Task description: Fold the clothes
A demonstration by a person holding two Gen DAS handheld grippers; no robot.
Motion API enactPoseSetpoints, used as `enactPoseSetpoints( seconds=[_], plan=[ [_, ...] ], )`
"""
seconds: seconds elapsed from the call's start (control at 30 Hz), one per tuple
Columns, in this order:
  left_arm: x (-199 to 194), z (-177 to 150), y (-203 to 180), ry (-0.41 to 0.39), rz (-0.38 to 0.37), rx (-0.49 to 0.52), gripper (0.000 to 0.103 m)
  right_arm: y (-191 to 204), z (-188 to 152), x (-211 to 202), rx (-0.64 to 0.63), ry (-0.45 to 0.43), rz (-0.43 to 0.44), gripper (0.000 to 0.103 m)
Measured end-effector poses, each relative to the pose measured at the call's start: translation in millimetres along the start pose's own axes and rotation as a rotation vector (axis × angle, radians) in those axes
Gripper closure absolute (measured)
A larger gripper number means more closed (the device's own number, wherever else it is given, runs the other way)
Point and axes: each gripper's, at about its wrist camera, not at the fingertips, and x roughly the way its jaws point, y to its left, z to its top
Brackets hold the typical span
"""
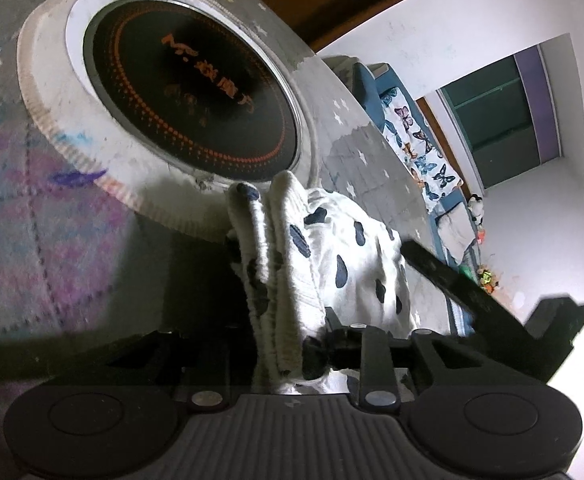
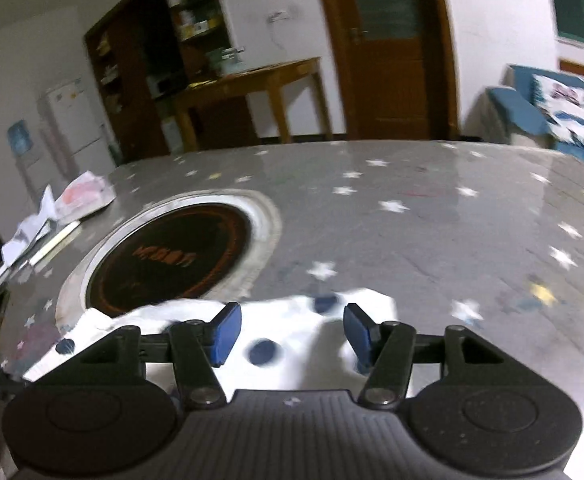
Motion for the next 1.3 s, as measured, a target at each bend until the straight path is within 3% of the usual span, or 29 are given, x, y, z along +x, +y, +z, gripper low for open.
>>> enactPoseSetpoints(
  seconds=[0.2,0.3,0.37,0.47,0.87,1.07,1.3],
  plan=[
    [0,2,-7,-0.010,0.026,0.015,0.065,-28,-31,-22,0.094,0.043,-0.021,0.046],
    [-1,1,-10,-0.009,0.042,0.038,0.067,-28,-48,-27,0.122,0.045,0.000,0.059],
    [-1,-1,-18,-0.011,0.052,0.058,0.069,-26,-54,-31,0.133,0.033,0.015,0.080],
    [-5,0,-33,-0.015,0.057,0.110,0.075,-27,-59,-39,0.156,0.007,0.029,0.093],
    [55,8,-125,0.045,0.041,0.301,0.075,-74,-29,-85,0.164,-0.139,-0.105,0.096],
    [96,2,-160,0.082,0.064,0.378,0.075,-110,-17,-90,0.173,-0.155,-0.184,0.096],
    [124,-7,-175,0.116,0.109,0.434,0.075,-145,-26,-83,0.213,-0.116,-0.241,0.096]
  ],
)
